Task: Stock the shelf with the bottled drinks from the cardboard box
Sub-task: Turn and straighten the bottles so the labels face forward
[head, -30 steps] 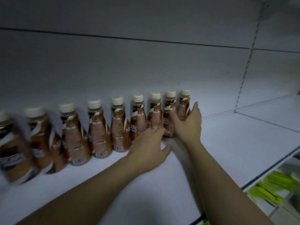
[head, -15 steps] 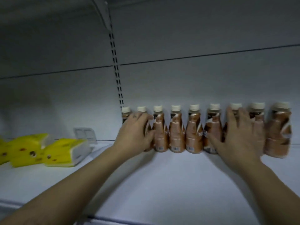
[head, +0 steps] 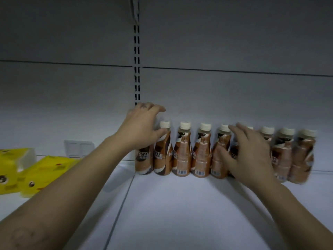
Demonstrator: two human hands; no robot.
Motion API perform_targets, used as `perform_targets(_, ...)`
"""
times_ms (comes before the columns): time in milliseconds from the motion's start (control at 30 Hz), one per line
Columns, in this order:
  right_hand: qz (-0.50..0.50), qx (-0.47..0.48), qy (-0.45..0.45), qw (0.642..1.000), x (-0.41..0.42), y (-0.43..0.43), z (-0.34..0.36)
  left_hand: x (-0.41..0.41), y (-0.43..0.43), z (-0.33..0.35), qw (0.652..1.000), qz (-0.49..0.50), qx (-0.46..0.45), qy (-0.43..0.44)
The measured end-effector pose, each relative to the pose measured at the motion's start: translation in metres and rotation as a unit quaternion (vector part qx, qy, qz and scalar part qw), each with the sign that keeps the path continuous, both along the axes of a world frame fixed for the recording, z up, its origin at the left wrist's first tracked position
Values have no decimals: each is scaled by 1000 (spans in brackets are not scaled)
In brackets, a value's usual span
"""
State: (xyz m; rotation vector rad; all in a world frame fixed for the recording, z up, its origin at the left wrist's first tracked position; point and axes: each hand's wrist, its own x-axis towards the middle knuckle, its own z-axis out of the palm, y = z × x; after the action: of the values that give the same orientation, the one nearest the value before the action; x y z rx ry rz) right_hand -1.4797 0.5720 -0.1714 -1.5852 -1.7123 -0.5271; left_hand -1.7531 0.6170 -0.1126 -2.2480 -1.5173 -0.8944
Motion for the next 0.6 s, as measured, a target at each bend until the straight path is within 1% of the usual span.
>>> perform_targets(67, 41, -1, 37, 998, -25, 5, 17, 0, 15, 7, 999, -17, -28, 25)
perform_targets(167, 77, -12, 41, 996, -62, 21, 37, -3, 32, 9, 994, -68, -87, 26)
perform_targets(267, 69, -21, 3, 997, -88, 45, 49, -2, 45, 9, 985, -114, -126, 32)
perform_targets(400, 34, -22, -61, 997, -105, 70, 58, -4, 57, 20, 979, -134, -146, 48)
perform_targets(533, 1, 25, -107, 994, -103, 71, 34, -7, 63, 23, 972, -157, -172, 28)
perform_targets(600, -23, 25, -139, 990, -96, 67, 16, -9, 64, 21, 970, -167, -173, 23)
